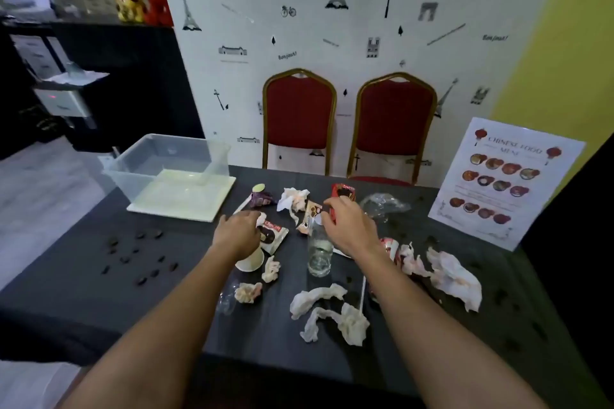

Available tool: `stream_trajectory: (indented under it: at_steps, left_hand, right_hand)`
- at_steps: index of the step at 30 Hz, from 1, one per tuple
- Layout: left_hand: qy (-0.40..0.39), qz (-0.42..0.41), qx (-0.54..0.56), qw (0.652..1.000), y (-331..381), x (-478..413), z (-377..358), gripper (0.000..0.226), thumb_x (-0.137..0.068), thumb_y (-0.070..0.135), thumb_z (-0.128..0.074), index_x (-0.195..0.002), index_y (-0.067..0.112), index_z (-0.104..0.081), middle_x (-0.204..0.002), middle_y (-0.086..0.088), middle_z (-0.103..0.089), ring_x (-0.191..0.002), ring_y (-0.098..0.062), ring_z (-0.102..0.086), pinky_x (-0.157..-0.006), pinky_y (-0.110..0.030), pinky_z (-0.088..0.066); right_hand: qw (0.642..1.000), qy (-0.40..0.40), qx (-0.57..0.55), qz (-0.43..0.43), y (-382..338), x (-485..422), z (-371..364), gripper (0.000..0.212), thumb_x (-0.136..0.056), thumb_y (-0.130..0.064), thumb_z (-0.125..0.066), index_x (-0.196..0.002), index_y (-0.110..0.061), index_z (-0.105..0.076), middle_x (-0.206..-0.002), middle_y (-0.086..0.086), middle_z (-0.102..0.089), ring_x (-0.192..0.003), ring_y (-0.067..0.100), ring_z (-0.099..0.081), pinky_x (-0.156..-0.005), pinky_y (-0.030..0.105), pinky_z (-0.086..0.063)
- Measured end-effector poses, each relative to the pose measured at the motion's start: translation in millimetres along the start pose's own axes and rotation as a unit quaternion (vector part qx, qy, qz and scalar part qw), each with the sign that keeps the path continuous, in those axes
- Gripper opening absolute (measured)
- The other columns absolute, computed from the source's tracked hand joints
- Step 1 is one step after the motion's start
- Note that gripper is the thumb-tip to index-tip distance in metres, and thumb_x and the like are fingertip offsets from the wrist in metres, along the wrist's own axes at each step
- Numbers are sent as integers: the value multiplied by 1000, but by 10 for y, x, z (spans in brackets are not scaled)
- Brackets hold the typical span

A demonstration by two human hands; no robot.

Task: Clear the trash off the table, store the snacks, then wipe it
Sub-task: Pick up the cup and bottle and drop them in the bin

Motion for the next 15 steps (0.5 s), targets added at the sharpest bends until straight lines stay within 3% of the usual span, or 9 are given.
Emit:
stream_trajectory:
  at_steps: [5, 9, 12, 15]
  left_hand:
    - [-69, 59, -5, 996, -130, 34, -301, 51, -93, 23, -39, -143, 18, -30, -153, -5, -31, -139, -26, -30, -112, -48, -26]
    - [-119, 97, 25, 988, -289, 17, -518, 61, -95, 27, -41, -149, 17, -14, -158, -6, -13, -143, -30, -20, -110, -51, -30]
    - [-106, 106, 49, 988, -366, -29, -527, 65, -95, 34, -42, -150, 18, -11, -155, -9, -22, -138, -31, -31, -107, -48, -36]
    - [-85, 98, 52, 990, -367, -70, -515, 63, -93, 41, -46, -148, 21, -21, -147, -11, -35, -129, -32, -42, -100, -47, -43]
  right_hand:
    - [998, -49, -29, -5, 166, 42, -203, 49, -93, -48, -45, -138, -29, -43, -133, -5, -50, -117, 17, -50, -79, 33, -43]
    - [996, -72, -49, 31, 128, 60, -321, 51, -90, -52, -52, -136, -34, -44, -126, -8, -50, -112, 13, -50, -87, 37, -50]
    - [996, -45, -78, 25, 132, 64, -319, 45, -87, -50, -59, -127, -30, -53, -117, -10, -51, -104, 10, -51, -82, 32, -50]
    - [995, -41, -84, 36, 103, -27, -292, 37, -83, -49, -65, -110, -25, -59, -100, -12, -49, -90, 9, -51, -71, 26, -42]
Point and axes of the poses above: each hand's wrist, its own x-axis away from the middle knuckle, its own z-axis out of the back of the hand, y = z × x, the point moved 9 cm from there along -x, towards the middle knuckle
